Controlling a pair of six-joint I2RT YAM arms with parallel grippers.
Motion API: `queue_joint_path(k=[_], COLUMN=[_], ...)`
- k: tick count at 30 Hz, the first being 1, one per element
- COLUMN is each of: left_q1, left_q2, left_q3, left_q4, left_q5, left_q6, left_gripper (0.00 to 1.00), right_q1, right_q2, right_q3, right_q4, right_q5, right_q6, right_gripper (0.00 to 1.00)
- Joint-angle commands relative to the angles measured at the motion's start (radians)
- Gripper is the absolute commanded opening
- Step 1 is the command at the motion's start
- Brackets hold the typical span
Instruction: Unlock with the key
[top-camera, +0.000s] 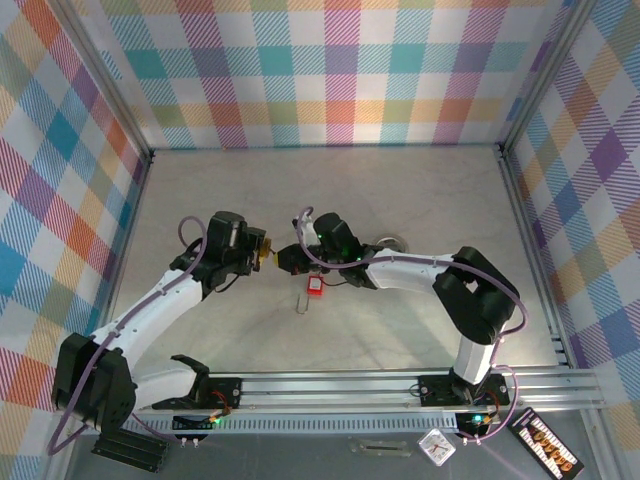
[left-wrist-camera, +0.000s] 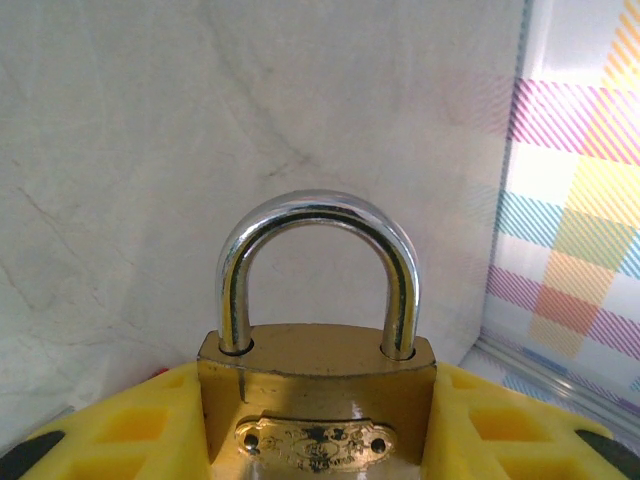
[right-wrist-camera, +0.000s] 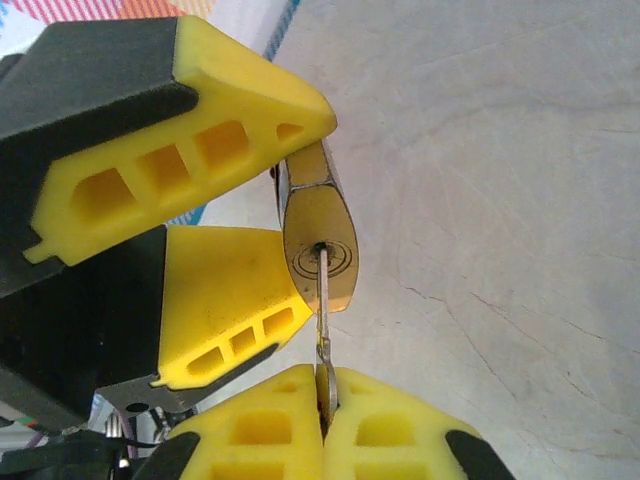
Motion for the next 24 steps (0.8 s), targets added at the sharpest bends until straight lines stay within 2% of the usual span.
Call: queue_joint_path(k=[1,6,13,18,24], left_q1=[-0.065,-0.067,-0.067,-0.071,-0.090], left_q2=[-0.043,-0.029,-0.009,-0.012,-0.033], left_q3=[0.012,0.034,0.108,0.139,0.152], left_q4=[0.084,-0.013,-0.242,-0.328,-0.356], left_q5=[0.205,0.206,0.148,0.081,0.010], left_q6=[0.018,0.119,0.300,0.379,0.435], left_gripper=[0.08,0.02,0.00,0.00,0.00], right_q1=[0.015,0.014,0.013,-0.003,-0.031], right_q2=[0.019,0.001,-0.015,-0.010,0.015], right_q3=[0.016,0.044,0.033,-0.004,-0.043], right_q4=[0.115,0.036,0.003,0.087,0.249], right_q5=[-0.059,-0.034,-0.017,-0.054,-0.124], right_q6=[0.003,-0.024,-0.018,0.057,0.181], right_gripper=[0.00,0.00,0.00,0.00,0.00])
